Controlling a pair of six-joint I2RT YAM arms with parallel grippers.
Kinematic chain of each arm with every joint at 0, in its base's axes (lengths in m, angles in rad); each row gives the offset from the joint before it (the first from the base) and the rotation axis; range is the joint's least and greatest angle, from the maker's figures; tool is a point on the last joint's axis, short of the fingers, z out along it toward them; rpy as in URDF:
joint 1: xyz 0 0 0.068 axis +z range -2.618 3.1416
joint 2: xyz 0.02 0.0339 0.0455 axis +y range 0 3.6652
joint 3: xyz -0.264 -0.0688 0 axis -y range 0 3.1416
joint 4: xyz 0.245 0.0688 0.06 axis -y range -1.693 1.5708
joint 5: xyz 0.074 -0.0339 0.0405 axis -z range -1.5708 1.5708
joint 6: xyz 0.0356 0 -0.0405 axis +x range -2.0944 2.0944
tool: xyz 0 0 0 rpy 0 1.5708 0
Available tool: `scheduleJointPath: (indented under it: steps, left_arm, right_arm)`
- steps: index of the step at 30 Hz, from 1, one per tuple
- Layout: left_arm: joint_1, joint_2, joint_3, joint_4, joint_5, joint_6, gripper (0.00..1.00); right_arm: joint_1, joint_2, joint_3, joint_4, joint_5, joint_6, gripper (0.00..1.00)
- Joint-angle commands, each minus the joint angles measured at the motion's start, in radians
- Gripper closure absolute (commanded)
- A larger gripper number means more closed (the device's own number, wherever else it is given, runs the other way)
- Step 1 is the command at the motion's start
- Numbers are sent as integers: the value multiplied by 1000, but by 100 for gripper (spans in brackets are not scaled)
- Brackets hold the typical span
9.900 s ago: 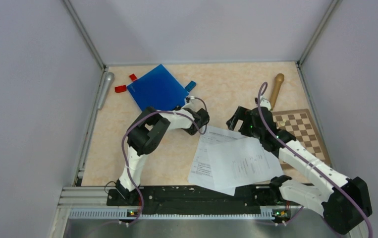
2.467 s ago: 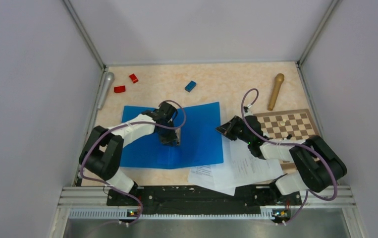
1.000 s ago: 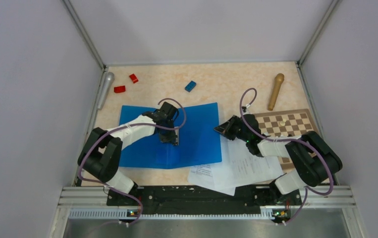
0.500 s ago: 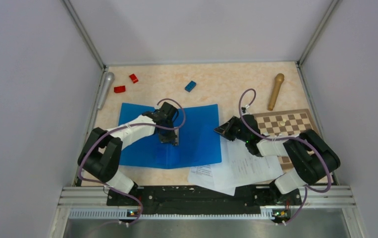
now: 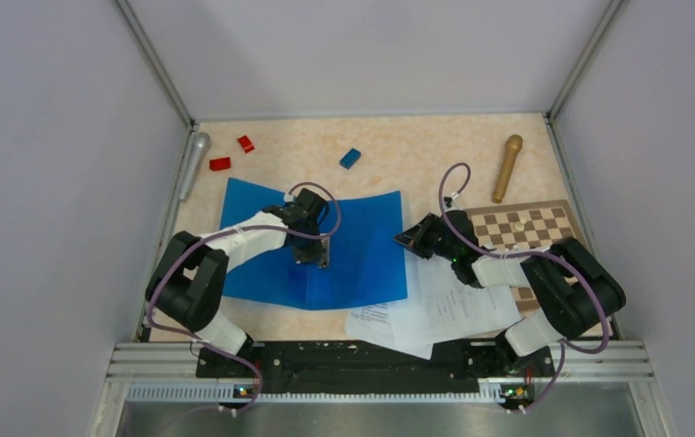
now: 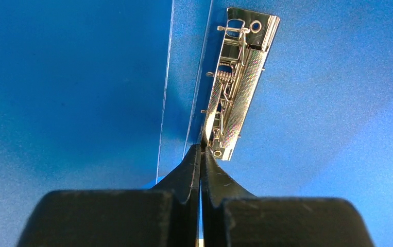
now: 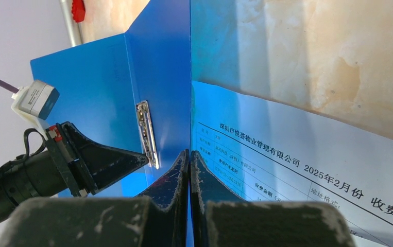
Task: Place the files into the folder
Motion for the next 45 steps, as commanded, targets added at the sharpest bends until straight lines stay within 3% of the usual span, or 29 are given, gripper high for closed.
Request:
scheduleJointPath:
  steps: [1,7,15,27,45]
  left_arm:
    - [-5,81,-17,35,-4,-11,100]
    - [-5,139,-9,57,14,-6,100]
    - [6,106,-24,180,207,-52,100]
    - [39,117,85,179,359,-49,100]
    - [61,150,232,167,433,-76,100]
  right_arm:
    - [11,6,18,42,-10,2,100]
    - [11,21,21,55,-18,7,100]
    - [11,47,19,70,-23,16,100]
    - [12,84,17,118,-45,42,100]
    - [18,96,18,148,-59,51,100]
